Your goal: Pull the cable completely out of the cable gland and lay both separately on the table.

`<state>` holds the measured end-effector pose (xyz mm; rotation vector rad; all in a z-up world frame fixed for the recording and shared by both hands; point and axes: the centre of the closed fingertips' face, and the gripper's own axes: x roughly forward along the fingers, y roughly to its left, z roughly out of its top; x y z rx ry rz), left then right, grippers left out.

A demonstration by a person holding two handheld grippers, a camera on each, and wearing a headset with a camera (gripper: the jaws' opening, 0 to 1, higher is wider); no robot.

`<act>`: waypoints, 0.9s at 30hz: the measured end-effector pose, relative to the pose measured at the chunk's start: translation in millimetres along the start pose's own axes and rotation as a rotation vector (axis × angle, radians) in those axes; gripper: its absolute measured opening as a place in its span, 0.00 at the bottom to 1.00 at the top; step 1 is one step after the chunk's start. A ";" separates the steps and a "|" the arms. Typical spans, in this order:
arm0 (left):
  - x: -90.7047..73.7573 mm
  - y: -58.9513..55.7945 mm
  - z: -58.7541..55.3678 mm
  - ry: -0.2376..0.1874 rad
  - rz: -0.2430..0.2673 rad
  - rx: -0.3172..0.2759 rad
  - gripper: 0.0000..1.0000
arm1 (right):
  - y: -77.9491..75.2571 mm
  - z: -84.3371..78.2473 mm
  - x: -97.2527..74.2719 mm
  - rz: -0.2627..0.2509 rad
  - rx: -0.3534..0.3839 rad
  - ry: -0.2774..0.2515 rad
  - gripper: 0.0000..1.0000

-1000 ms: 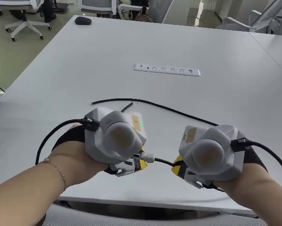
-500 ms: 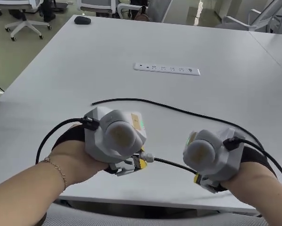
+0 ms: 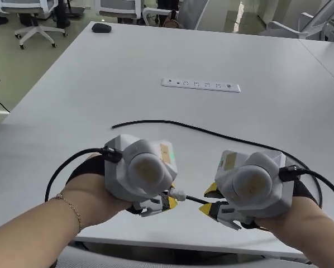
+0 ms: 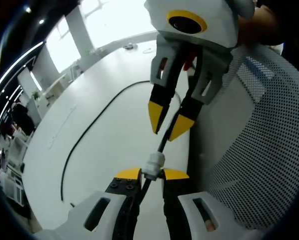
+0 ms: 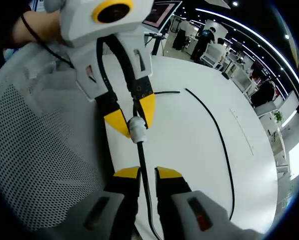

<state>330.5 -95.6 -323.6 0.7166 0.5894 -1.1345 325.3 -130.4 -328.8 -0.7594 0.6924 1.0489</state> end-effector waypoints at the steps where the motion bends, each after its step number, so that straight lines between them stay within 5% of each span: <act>1: 0.0 0.5 0.4 -0.001 0.002 0.001 0.17 | 2.9 -2.3 1.4 0.021 0.037 0.005 0.06; 3: 0.0 0.8 1.0 -0.004 0.000 -0.006 0.17 | 4.8 -4.7 2.8 0.029 0.028 0.012 0.04; 19: -2.4 5.7 -2.8 0.007 0.020 -0.019 0.17 | -12.3 -69.9 -1.5 -0.051 0.029 0.322 0.04; 21: -2.6 5.0 -2.6 0.007 0.019 -0.017 0.17 | -6.1 -66.8 0.7 -0.026 0.047 0.307 0.14; 23: -2.8 2.3 -0.5 -0.007 0.009 -0.021 0.17 | -1.7 -51.0 5.1 -0.017 0.028 0.236 0.32; 26: -2.0 -1.3 0.5 -0.007 -0.001 -0.013 0.17 | 6.0 -31.9 6.4 0.018 0.026 0.152 0.28; 27: -1.4 -2.7 0.2 -0.005 -0.006 -0.010 0.17 | 6.5 -19.0 5.8 0.020 0.033 0.087 0.28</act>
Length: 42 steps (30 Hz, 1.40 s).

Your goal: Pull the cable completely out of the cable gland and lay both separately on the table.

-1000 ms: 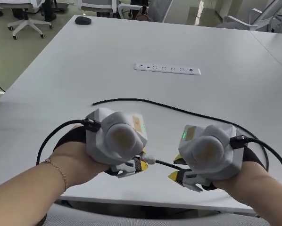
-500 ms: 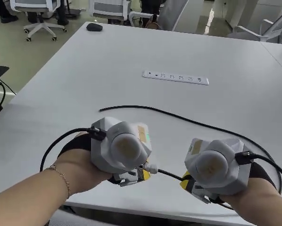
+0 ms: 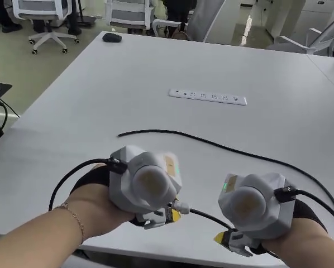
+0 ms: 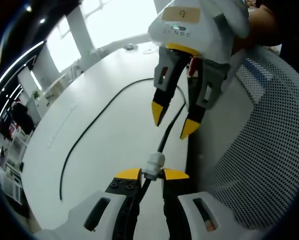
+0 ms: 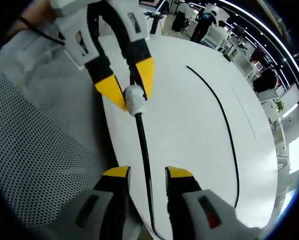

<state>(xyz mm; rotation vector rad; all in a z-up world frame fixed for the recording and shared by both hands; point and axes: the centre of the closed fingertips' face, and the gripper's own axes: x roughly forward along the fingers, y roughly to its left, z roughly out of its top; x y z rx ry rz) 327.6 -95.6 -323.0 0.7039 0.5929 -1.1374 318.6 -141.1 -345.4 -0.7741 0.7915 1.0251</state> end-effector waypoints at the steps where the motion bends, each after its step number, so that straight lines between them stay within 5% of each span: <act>1: 0.3 -0.8 0.0 0.000 -0.004 0.003 0.17 | 0.1 2.4 -0.8 0.001 0.000 -0.012 0.28; 9: 1.7 -4.3 3.7 -0.006 -0.016 0.023 0.17 | 3.3 20.2 -7.7 -0.003 -0.081 -0.092 0.07; 14: 0.4 -2.3 3.0 -0.007 -0.008 0.014 0.17 | 5.1 18.2 -5.2 -0.001 -0.103 -0.072 0.03; 21: 0.1 0.9 0.0 0.009 0.005 0.015 0.17 | -5.4 -3.4 -1.7 -0.043 -0.104 0.034 0.03; 32: 0.7 0.3 -0.6 0.011 0.002 0.013 0.17 | -17.5 -43.3 -2.3 -0.072 0.003 0.206 0.04; 37: 0.7 0.3 0.3 0.008 0.004 0.014 0.17 | -18.9 -51.3 -4.5 -0.077 0.022 0.236 0.06; 40: 0.6 -0.2 0.0 0.010 0.003 0.016 0.17 | -17.4 -41.4 -1.9 -0.081 0.020 0.193 0.31; 42: 0.7 -0.6 0.3 0.009 0.001 0.020 0.17 | -11.5 -30.5 -0.3 -0.051 0.009 0.147 0.33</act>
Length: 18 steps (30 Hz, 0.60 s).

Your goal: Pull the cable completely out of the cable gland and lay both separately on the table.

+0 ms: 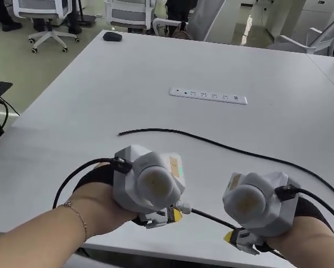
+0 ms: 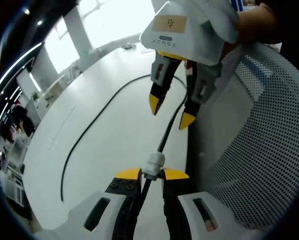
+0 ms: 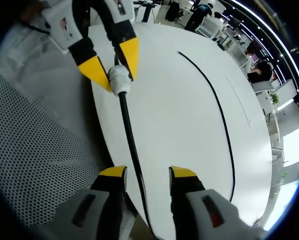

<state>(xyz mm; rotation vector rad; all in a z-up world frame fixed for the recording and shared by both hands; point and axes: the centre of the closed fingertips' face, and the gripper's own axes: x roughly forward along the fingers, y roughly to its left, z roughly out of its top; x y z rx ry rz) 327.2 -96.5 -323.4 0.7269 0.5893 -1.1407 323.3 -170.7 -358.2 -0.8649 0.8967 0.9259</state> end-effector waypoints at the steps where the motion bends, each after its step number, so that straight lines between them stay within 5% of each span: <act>1: 0.0 0.3 -0.2 0.001 0.001 -0.001 0.17 | 2.2 4.7 -0.4 0.010 -0.010 -0.022 0.32; 7: -0.6 -0.2 1.1 -0.006 -0.001 0.001 0.17 | 8.8 34.2 -7.8 0.022 -0.072 -0.159 0.25; 13: -0.6 -0.9 3.0 -0.013 -0.006 0.006 0.17 | 10.9 45.0 -13.6 0.031 -0.078 -0.216 0.10; 18: -1.6 1.1 4.1 -0.021 0.000 0.000 0.17 | 11.6 42.1 -11.7 0.033 -0.078 -0.201 0.04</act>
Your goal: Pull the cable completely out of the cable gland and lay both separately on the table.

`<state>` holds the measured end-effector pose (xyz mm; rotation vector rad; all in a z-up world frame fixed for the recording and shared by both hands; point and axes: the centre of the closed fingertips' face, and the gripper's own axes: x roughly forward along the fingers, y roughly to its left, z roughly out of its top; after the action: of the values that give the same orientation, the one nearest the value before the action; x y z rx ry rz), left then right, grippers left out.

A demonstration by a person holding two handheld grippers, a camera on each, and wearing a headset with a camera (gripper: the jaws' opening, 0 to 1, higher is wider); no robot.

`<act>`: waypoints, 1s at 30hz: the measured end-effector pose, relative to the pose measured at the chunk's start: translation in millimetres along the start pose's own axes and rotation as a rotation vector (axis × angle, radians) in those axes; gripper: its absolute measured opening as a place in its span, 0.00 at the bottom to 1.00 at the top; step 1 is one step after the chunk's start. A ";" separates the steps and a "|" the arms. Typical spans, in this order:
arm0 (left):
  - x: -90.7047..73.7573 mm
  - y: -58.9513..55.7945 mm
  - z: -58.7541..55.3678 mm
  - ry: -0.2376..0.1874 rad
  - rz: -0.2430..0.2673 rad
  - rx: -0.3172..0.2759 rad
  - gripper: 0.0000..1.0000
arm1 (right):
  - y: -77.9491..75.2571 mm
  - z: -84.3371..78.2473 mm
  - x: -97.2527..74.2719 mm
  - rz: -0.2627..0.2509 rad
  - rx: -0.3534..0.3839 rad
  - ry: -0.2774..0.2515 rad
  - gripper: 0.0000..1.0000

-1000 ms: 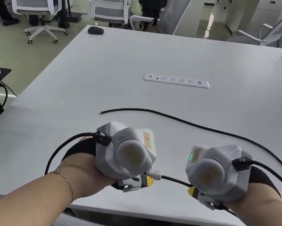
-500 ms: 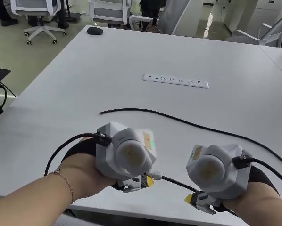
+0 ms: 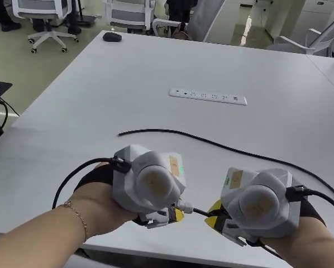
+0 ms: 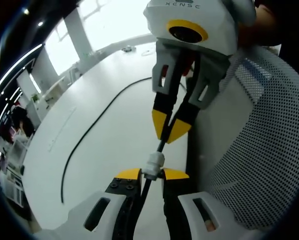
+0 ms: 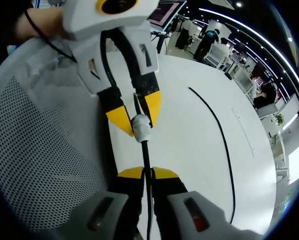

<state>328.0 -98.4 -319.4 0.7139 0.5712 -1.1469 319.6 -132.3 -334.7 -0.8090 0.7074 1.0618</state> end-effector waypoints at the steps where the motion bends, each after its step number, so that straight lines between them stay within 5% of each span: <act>1: 0.0 0.4 -0.9 0.003 0.001 0.000 0.17 | -0.1 -2.2 0.7 -0.002 -0.004 0.014 0.03; 20: -2.5 6.4 -0.1 -0.010 0.024 -0.026 0.17 | -16.5 -72.2 -0.9 -0.060 0.072 0.328 0.04; 26: -1.7 6.0 -1.8 -0.002 0.022 -0.019 0.17 | -17.5 -71.4 -0.9 -0.070 0.041 0.337 0.15; 30: -1.0 4.8 -2.5 0.003 0.018 -0.016 0.17 | -10.4 -49.7 4.2 -0.032 0.033 0.233 0.19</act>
<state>332.2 -94.8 -319.3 0.7062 0.5748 -1.1233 325.0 -175.0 -361.8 -0.9219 0.9034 0.9338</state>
